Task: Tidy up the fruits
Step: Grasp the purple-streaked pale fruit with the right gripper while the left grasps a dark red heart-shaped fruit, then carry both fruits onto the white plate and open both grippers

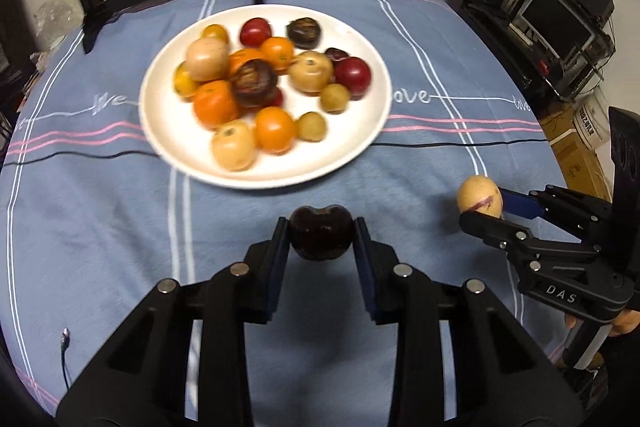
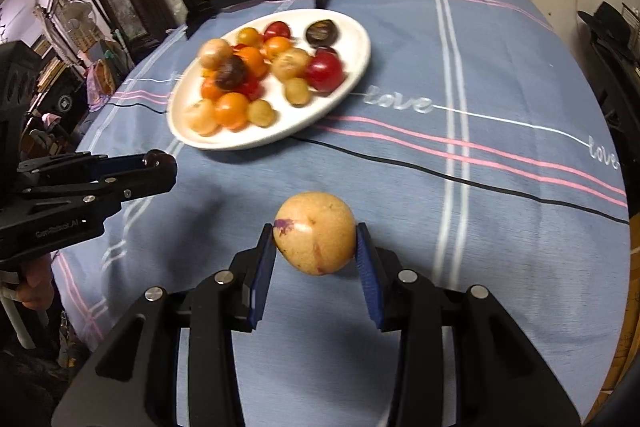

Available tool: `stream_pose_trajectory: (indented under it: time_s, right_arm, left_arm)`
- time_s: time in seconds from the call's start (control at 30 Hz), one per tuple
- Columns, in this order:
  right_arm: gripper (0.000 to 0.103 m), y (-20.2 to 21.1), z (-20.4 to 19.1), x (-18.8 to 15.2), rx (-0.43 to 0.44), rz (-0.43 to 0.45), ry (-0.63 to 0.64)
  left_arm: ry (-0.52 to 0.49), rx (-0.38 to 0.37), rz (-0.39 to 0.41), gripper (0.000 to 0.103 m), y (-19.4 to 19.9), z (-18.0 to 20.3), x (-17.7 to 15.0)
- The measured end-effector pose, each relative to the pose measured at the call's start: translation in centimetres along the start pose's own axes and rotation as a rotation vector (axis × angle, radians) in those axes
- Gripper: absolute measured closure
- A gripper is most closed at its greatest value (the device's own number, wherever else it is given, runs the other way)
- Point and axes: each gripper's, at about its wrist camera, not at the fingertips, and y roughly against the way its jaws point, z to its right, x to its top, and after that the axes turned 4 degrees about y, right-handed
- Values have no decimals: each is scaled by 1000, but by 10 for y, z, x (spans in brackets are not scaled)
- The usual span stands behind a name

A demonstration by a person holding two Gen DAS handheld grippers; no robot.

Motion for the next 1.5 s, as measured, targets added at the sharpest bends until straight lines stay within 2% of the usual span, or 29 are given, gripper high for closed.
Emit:
stream_pose_trajectory:
  time_s: [0.27,0.47,0.8,1.1,1.5]
  right_arm:
    - [63,1,-36,21,41,28,8]
    - [63,14,-52,47,49,79,14]
    - [63,36,-49,101,40,196,-2]
    - [63,21,-40,123,46,194,-2]
    - [63,-9,-36,145,59,168,-14]
  left_arm:
    - [-16,59,72,71,33,-29,11]
    - [-25,79,115,71,47,-40,36]
    - [-54,94,181,70,48,-29,88]
    - [-61,119,180,70,34,-28,108]
    - [-47,156,137,70,3,-39,127]
